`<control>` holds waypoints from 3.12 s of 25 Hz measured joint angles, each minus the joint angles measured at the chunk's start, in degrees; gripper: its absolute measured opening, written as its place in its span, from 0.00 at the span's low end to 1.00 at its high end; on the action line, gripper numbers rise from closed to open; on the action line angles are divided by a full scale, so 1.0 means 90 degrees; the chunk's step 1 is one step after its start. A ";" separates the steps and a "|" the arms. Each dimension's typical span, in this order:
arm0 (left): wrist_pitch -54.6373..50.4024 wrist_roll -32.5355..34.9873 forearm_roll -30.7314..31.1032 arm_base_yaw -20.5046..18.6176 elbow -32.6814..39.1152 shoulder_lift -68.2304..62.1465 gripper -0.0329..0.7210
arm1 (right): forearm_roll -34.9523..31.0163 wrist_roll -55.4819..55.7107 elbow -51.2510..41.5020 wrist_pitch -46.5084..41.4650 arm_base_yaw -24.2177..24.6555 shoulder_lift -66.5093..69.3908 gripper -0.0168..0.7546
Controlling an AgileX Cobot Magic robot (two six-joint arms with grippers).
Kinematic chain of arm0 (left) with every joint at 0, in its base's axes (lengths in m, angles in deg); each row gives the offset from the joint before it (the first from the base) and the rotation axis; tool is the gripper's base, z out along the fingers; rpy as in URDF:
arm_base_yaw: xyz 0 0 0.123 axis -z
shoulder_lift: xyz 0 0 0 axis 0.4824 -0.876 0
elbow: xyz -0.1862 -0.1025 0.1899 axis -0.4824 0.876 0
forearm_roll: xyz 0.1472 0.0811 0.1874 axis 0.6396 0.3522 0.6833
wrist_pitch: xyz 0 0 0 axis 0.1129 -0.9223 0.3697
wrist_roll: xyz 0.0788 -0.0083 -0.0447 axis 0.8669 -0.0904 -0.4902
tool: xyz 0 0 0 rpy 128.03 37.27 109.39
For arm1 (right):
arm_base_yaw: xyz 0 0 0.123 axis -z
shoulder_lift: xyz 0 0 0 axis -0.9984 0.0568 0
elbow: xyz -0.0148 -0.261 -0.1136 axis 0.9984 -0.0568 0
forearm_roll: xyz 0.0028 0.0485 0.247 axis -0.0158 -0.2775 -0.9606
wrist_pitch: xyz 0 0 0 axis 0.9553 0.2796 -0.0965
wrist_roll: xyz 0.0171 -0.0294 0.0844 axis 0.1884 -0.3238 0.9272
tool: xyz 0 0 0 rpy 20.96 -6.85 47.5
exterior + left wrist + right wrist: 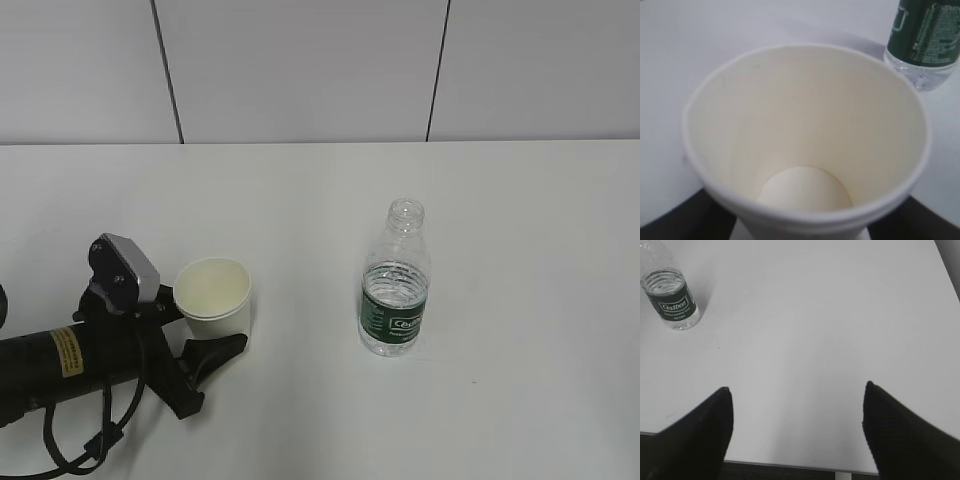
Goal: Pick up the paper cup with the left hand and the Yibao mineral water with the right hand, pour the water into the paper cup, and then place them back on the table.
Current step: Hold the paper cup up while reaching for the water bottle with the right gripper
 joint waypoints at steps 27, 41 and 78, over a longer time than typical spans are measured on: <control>-0.0019 -0.1560 0.2365 0.0000 0.0000 0.1155 0.69 | 0.0000 0.0000 0.0000 0.0000 0.0000 0.0000 0.79; -0.0004 -0.2099 0.3515 0.0000 0.0006 0.1521 0.69 | 0.0000 0.0000 0.0000 0.0000 0.0000 0.0000 0.79; -0.0308 -0.2100 0.3548 0.0874 0.0018 0.1521 0.69 | -0.0569 -0.1402 -0.0378 0.4393 0.0000 0.1524 0.79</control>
